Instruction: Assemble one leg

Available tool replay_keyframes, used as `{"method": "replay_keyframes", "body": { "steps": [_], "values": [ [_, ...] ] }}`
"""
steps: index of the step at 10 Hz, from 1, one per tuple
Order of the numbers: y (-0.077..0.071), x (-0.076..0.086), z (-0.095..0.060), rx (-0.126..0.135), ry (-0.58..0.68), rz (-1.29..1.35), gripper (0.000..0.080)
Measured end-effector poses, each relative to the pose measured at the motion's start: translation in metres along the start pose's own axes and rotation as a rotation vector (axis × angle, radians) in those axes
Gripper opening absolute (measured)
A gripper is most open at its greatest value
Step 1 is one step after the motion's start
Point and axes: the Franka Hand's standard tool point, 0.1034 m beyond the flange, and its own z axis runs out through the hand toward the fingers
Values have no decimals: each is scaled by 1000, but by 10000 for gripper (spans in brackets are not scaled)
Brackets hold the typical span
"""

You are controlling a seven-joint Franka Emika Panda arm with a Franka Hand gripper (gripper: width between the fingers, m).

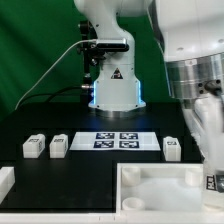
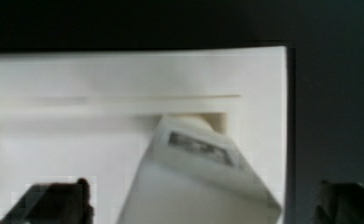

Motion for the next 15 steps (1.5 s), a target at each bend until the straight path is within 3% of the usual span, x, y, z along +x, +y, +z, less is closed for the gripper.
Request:
{"method": "replay_keyframes", "body": {
  "steps": [4,5,6,7,8,10,11,12,14,15],
  "values": [
    [0,1,0,-1,0,-397,649],
    [6,-1,0,-62,0,-607,649],
    [6,-5,-1,-93,9,-836,649],
    [5,-3,-1,-86,15,-884,649],
    [5,-3,-1,-85,17,-834,649],
    [5,-3,-1,-84,19,-786,358],
    [5,-4,-1,-82,20,-693,358],
    [5,-4,-1,-77,19,-568,290],
    [2,-3,-3,-62,27,-252,290],
    [3,-4,0,-26,29,-39,290]
  ]
}}
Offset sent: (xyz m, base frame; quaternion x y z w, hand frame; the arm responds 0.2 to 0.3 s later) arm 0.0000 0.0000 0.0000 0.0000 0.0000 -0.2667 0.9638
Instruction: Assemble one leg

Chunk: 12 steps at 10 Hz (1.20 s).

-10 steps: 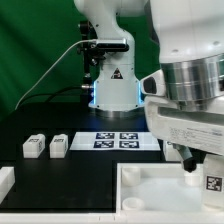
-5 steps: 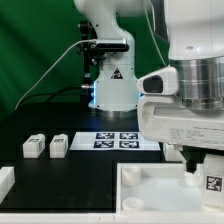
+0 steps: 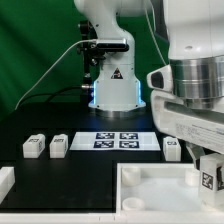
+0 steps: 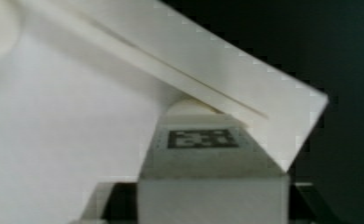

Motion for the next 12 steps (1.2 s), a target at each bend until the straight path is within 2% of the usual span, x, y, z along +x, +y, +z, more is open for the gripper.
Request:
{"method": "replay_keyframes", "body": {
  "steps": [1,2,6,7,8,9,10,11,12],
  "values": [
    [2,-3,2,69,-13,274,290],
    [1,-5,2,105,-23,428,290],
    [2,-5,1,91,-13,268,290],
    [2,-5,-2,48,-13,-10,290],
    [-3,-3,-6,16,-13,-268,398],
    [-7,-1,-6,33,-2,-306,561],
    [-5,0,-5,29,4,-415,561],
    [-6,0,-5,29,6,-535,633],
    [-5,1,-4,22,15,-670,633]
  ]
}}
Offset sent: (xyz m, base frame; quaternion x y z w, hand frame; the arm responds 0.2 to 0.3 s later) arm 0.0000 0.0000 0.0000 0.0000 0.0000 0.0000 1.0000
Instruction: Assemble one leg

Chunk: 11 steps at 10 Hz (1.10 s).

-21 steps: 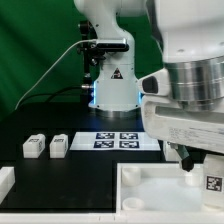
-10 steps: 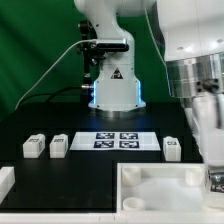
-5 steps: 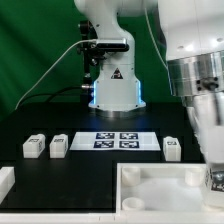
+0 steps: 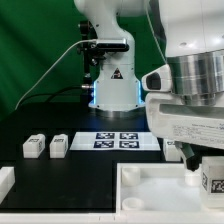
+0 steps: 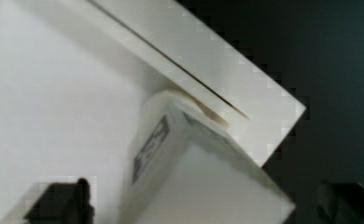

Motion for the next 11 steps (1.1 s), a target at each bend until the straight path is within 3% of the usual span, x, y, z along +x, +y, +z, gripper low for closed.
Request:
{"method": "replay_keyframes", "body": {
  "steps": [2,3,5,6,7,8,9,11],
  "values": [
    [-1,-7,1,-96,27,-439,647],
    [-3,-9,1,-126,29,-684,649],
    [-2,-7,1,-120,32,-625,649],
    [-3,-8,1,-116,33,-571,516],
    [-3,-8,1,-114,38,-486,516],
    [-3,-8,2,-111,42,-391,302],
    [-1,-7,1,-110,44,-314,302],
    [1,-1,0,-85,37,123,294]
  ]
}}
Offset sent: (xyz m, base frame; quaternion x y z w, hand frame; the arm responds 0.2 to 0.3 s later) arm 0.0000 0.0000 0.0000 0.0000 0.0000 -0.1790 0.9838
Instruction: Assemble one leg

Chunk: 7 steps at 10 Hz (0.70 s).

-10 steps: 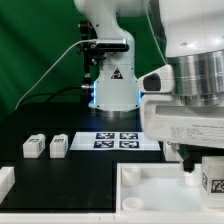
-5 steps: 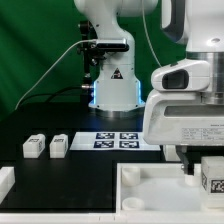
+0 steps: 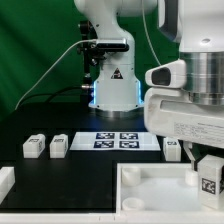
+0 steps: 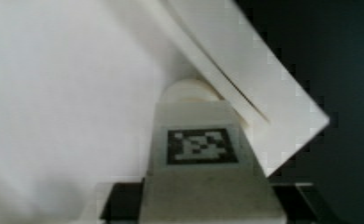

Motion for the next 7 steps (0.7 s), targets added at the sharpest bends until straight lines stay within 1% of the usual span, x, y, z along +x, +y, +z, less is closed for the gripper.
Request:
{"method": "replay_keyframes", "body": {
  "steps": [2,3,4,6,7],
  "values": [
    [2,-3,3,39,-49,488,294],
    [-1,-6,4,28,-77,666,294],
    [-3,-5,4,12,-92,730,294],
    [-3,-5,5,11,-108,839,294],
    [-3,-5,5,11,-108,828,294]
  ]
}}
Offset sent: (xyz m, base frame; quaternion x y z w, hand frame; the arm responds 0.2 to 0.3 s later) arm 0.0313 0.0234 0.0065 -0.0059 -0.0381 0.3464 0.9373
